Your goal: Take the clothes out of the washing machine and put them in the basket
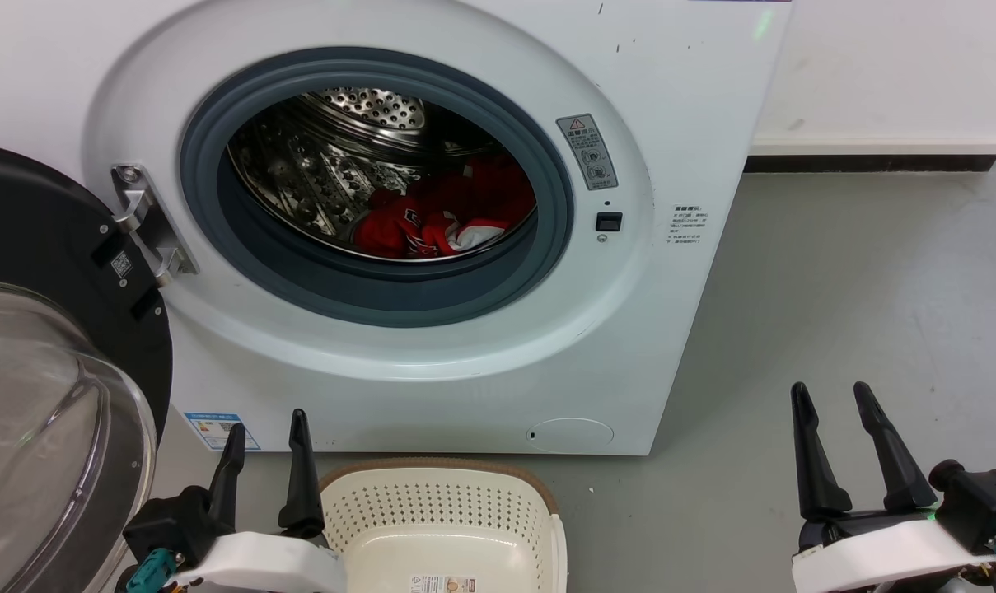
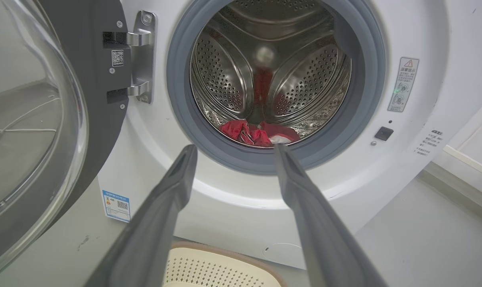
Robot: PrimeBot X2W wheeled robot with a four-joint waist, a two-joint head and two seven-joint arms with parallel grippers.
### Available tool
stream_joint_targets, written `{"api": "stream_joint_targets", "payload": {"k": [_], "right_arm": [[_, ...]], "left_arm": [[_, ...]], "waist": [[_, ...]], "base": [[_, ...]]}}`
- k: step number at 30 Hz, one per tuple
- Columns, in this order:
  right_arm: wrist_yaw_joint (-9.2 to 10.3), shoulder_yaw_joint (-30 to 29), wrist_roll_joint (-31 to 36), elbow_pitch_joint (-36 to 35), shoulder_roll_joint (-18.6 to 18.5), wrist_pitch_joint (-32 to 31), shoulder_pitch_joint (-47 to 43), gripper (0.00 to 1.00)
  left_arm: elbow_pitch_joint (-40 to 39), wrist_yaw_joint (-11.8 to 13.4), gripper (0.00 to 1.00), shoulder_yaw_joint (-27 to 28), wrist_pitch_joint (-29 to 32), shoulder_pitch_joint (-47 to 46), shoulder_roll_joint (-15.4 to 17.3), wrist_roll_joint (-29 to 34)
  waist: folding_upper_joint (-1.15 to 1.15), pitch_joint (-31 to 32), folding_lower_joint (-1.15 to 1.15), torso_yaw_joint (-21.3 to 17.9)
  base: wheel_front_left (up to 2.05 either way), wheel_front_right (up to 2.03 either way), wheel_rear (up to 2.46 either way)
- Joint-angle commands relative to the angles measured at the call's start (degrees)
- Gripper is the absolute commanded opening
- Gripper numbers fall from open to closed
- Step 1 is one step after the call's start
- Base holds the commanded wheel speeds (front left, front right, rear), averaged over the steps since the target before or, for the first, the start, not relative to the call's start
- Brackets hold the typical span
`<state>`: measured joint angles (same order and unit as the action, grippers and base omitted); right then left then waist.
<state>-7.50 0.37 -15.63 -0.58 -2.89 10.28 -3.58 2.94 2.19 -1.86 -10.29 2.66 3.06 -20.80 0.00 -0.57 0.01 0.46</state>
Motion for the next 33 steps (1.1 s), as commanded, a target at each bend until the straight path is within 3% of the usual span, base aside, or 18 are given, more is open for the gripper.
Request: {"api": "stream_joint_targets", "payload": {"k": [1, 33], "right_arm": [[0.01, 0.06, 1.3, -0.91, -0.01, 0.53, -0.26, 1.0], [0.02, 0.04, 15.79, -3.7, 0.03, 4.26, -2.5, 1.0]], "left_arm": [[-0.63, -0.14, 1.0, -0.2, -0.56, 0.19, 0.31, 1.45], [-0.29, 0.39, 1.0, -0.17, -4.25, 2.68, -0.14, 15.48]], "waist": [[0.0, 0.0, -0.01, 0.02], [0.0, -0.02, -0.01, 0.18]], "base": [[0.0, 0.0, 0.0], [0.0, 0.0, 0.0]]}}
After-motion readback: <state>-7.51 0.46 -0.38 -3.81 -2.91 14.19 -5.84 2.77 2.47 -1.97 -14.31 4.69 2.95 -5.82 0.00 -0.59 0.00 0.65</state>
